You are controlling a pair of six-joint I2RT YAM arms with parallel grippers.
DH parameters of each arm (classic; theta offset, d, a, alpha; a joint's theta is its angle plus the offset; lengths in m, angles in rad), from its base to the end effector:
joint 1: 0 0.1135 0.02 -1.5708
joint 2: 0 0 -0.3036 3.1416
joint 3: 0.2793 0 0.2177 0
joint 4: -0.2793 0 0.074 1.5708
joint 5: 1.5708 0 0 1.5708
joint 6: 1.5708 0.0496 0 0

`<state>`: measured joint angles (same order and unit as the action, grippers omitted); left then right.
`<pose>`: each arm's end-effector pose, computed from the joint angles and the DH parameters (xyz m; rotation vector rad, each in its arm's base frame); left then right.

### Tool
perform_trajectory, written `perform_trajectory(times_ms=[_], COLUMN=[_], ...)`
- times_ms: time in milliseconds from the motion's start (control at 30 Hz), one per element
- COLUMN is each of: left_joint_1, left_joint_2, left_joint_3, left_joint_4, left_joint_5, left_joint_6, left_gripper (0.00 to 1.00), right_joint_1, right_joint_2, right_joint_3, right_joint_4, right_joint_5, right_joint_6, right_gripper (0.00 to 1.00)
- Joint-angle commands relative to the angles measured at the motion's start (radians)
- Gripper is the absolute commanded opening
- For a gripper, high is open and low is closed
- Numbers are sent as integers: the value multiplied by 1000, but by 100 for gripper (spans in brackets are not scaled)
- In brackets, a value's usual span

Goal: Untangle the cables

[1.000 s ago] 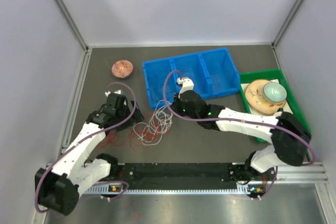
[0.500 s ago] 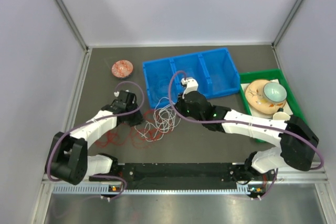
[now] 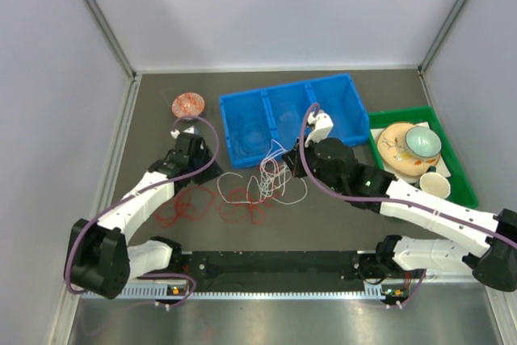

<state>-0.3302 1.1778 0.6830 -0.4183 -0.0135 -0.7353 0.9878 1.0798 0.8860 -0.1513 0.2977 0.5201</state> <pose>0.1818 -0.0616 0.2496 -0.5158 2.4827 -0.4247 0.1267 0.1656 0.3587 -0.2529 1.9529 0.7285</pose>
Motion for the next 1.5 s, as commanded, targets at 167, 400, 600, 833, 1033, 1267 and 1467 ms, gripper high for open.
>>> perform_trajectory(times_ms=[167,400,600,833,1033,1267,1467], left_joint_1=[-157,-240,-265,-290,-303,-323,-336], left_joint_2=[80,195,262,348,390,434,479], left_joint_3=[79,99,130,173,187,199,210], left_joint_4=[128,214,277,337,371,404,441], left_joint_5=[170,139,142,103,87,78,57], left_joint_6=[112,86,165,215,228,229,206], left_gripper=[86,78,74,70,68,65,39], right_joint_1=[12,12,12,12,12,11,12], right_joint_2=[-18,-99,-123,-126,-130,-133,-141], right_joint_3=[-85,-176,-208,-217,-220,-222,-222], right_joint_4=[-11,-28,-31,-31,-34,-36,-40], right_joint_5=[46,67,38,26,18,14,9], right_joint_6=[103,146,162,159,156,155,155], right_gripper=[0,0,0,0,0,0,0])
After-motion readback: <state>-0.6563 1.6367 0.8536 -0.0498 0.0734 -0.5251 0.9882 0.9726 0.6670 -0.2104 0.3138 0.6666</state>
